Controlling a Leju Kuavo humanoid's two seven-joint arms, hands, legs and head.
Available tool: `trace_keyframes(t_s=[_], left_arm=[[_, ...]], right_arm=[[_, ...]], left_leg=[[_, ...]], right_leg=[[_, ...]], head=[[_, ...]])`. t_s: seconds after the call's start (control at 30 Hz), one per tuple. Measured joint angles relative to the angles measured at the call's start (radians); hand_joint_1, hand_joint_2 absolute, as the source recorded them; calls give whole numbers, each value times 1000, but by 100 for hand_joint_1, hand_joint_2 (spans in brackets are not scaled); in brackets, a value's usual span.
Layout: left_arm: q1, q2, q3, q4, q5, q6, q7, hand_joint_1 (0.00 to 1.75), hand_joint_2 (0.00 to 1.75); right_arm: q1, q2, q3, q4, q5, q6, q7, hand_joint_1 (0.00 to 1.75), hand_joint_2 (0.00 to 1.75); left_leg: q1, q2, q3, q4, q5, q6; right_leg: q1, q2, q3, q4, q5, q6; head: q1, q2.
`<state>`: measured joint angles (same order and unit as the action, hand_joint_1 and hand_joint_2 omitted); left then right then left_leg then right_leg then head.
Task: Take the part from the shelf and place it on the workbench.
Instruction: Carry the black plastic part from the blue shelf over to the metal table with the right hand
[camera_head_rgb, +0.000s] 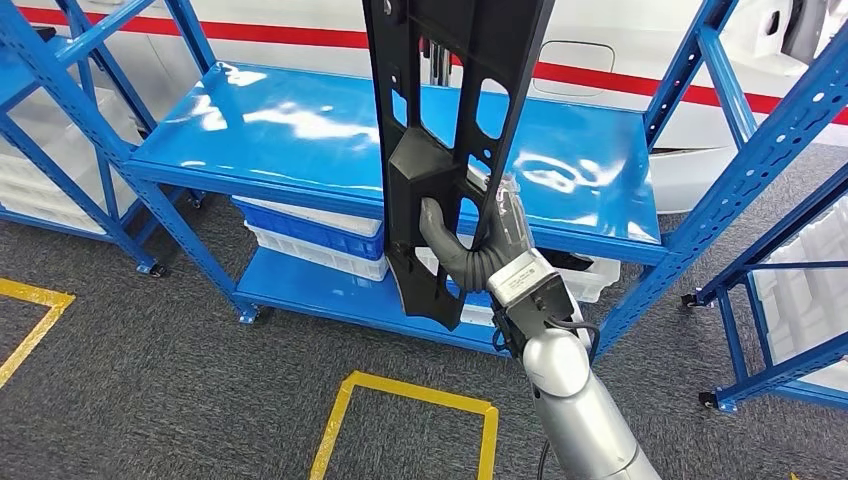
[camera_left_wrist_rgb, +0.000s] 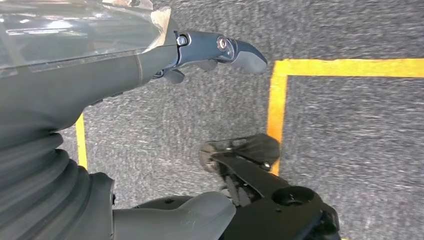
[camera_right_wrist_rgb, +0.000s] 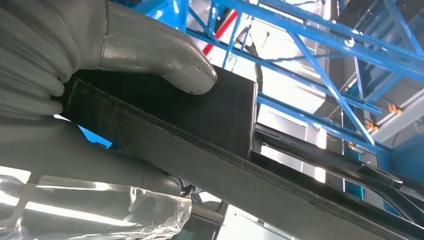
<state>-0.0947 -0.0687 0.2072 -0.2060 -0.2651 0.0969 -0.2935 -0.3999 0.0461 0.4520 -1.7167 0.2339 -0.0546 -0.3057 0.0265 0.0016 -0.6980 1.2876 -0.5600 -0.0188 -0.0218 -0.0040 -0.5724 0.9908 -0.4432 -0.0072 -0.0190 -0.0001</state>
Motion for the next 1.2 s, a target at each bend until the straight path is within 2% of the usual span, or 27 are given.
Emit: trace_keyframes(t_s=[0.07, 0.13, 0.17, 0.2, 0.27, 0.3, 0.33, 0.4, 0.43, 0.47, 0.5, 0.57, 0.63, 0.7, 0.77, 0.8, 0.83, 0.87, 0.9, 0.93, 0.97, 1.0, 1.03, 1.07, 1.1, 1.17, 1.2], left_arm=[[-2, 0, 0, 0, -3, 0, 0, 0, 175], [-7, -1, 0, 0, -9, 0, 0, 0, 175], [-9, -1, 0, 0, -12, 0, 0, 0, 175], [-10, -1, 0, 0, -14, -1, 2, 0, 175], [-11, -1, 0, 0, -17, -2, 6, 0, 175], [-11, -1, 0, 0, -18, -2, 8, 0, 175], [-12, -1, 0, 0, -17, -2, 9, 0, 175], [-12, 0, 1, -1, -13, -2, 9, 0, 175], [-12, 0, 1, -1, -12, -1, 9, 0, 175], [-12, 0, 2, -1, -10, -1, 9, 0, 175], [-12, 0, 2, -1, -10, -1, 9, 0, 175], [-12, -1, 2, -1, -10, -2, 8, 0, 175], [-12, -4, 2, -1, -10, -3, 6, 0, 175], [-11, -5, 2, -1, -10, -3, 6, 0, 175], [-9, -5, 2, 0, -10, -3, 6, 0, 175], [-8, -4, 3, 0, -10, -3, 6, 0, 175], [-8, -4, 4, 0, -10, -3, 6, 0, 175], [-7, -3, 5, 0, -10, -3, 6, 0, 175], [-7, -3, 7, 0, -10, -4, 6, 0, 175], [-7, -3, 8, 0, -10, -6, 5, 0, 175], [-7, -3, 9, 0, -10, -9, 4, 0, 175], [-7, -3, 10, 0, -10, -14, 2, 0, 175], [-7, -3, 12, 0, -9, -20, -1, 0, 175], [-7, -3, 14, 0, -8, -25, -4, 0, 175], [-8, -4, 17, 0, -4, -29, -7, 0, 175], [-12, -6, 23, -1, 3, -35, -12, 0, 175], [-13, -7, 25, -1, 6, -36, -13, 0, 175]], right_arm=[[6, -2, -1, -2, 5, -2, -4, 175, 175], [6, -5, -5, -8, 7, -4, -8, 175, 175], [6, -6, -6, -11, 8, -7, -10, 175, 175], [6, -7, -7, -14, 11, -11, -12, 175, 175], [11, -9, -8, -16, 20, -21, -16, 175, 175], [15, -11, -10, -16, 25, -27, -17, 175, 175], [20, -14, -12, -17, 29, -33, -19, 175, 175], [32, -19, -16, -18, 34, -40, -24, 175, 175], [39, -21, -18, -18, 36, -43, -26, 175, 175], [44, -23, -19, -18, 39, -46, -28, 175, 175], [47, -25, -20, -18, 42, -49, -30, 175, 175], [50, -26, -21, -19, 52, -54, -31, 175, 175], [50, -27, -21, -24, 59, -56, -31, 175, 175], [49, -27, -21, -30, 62, -56, -32, 175, 175], [50, -27, -21, -32, 63, -57, -32, 175, 175], [51, -27, -21, -32, 63, -58, -32, 175, 175], [51, -26, -21, -32, 64, -58, -31, 175, 175], [51, -25, -21, -32, 64, -58, -31, 175, 175], [52, -24, -21, -32, 65, -58, -31, 175, 175], [52, -23, -21, -32, 69, -59, -31, 175, 175], [53, -23, -21, -32, 76, -62, -31, 175, 175], [55, -23, -21, -32, 85, -65, -30, 175, 175], [57, -23, -21, -32, 95, -69, -29, 175, 175], [59, -23, -21, -33, 105, -74, -27, 175, 175], [60, -23, -21, -35, 114, -77, -25, 175, 175], [62, -23, -21, -42, 126, -86, -22, 175, 175], [63, -22, -21, -46, 130, -89, -22, 175, 175]], left_leg=[[9, -1, 90, -100, 46, -4], [9, -6, 180, -231, 50, -5], [6, -9, 201, -267, 43, -1], [0, -10, 205, -283, 40, 6], [-9, -5, 186, -289, 58, 32], [-12, -2, 174, -292, 71, 48], [-14, 1, 159, -295, 86, 62], [-18, 4, 128, -295, 113, 78], [-22, 4, 111, -294, 126, 81], [-25, 5, 94, -294, 139, 82], [-29, 6, 77, -293, 152, 83], [-35, 6, 46, -292, 179, 82], [-42, 6, 26, -291, 202, 77], [-44, 7, 16, -293, 226, 69], [-42, 6, 10, -295, 240, 58], [-38, 4, 3, -283, 222, 52], [-35, 1, -8, -255, 185, 45], [-28, -2, -23, -205, 128, 38], [-23, -3, -38, -139, 71, 29], [-17, -4, -50, -69, 32, 21], [-11, -4, -57, -10, 21, 13], [-5, -3, -51, 22, 40, 5], [2, -2, -31, 22, 73, -1], [9, 4, 9, -15, 103, -8], [15, 18, 63, -82, 110, -16], [14, 39, 154, -217, 77, -14], [10, 41, 173, -255, 56, -5]], right_leg=[[-2, 0, -19, 4, 15, 10], [0, 0, -34, 9, 28, 24], [2, 0, -38, 10, 36, 33], [3, -1, -41, 9, 45, 42], [4, 0, -52, 9, 54, 58], [4, 1, -66, 25, 37, 58], [5, 2, -84, 59, 1, 51], [5, 2, -122, 181, -96, 31], [5, 2, -134, 246, -129, 29], [7, 2, -134, 293, -142, 33], [9, 2, -118, 307, -134, 41], [16, 2, -35, 234, -97, 50], [26, 1, 85, 77, -96, 38], [35, 2, 143, -21, -114, 22], [30, 0, 132, -34, -102, 10], [24, -1, 124, -34, -91, 1], [18, -3, 114, -35, -78, -8], [14, -5, 103, -35, -65, -15], [14, -6, 89, -34, -52, -19], [14, -6, 75, -34, -40, -19], [13, -8, 61, -33, -27, -16], [12, -10, 46, -32, -16, -12], [9, -14, 31, -29, -7, -7], [5, -19, 18, -24, 0, -1], [5, -23, 6, -16, 5, 4], [9, -33, -11, 2, 10, 16], [13, -39, -17, 7, 14, 23]], head=[[0, 0], [1, 0], [2, 0], [3, 0], [4, 0], [4, 0], [6, 0], [10, 0], [12, 0], [12, 0], [12, 0], [12, 0], [12, 0], [10, 0], [7, 0], [7, 0], [4, 0], [3, 0], [1, 0], [0, 0], [0, 0], [-1, 0], [-1, 0], [-1, 0], [-2, 0], [-2, 0], [-2, 0]])
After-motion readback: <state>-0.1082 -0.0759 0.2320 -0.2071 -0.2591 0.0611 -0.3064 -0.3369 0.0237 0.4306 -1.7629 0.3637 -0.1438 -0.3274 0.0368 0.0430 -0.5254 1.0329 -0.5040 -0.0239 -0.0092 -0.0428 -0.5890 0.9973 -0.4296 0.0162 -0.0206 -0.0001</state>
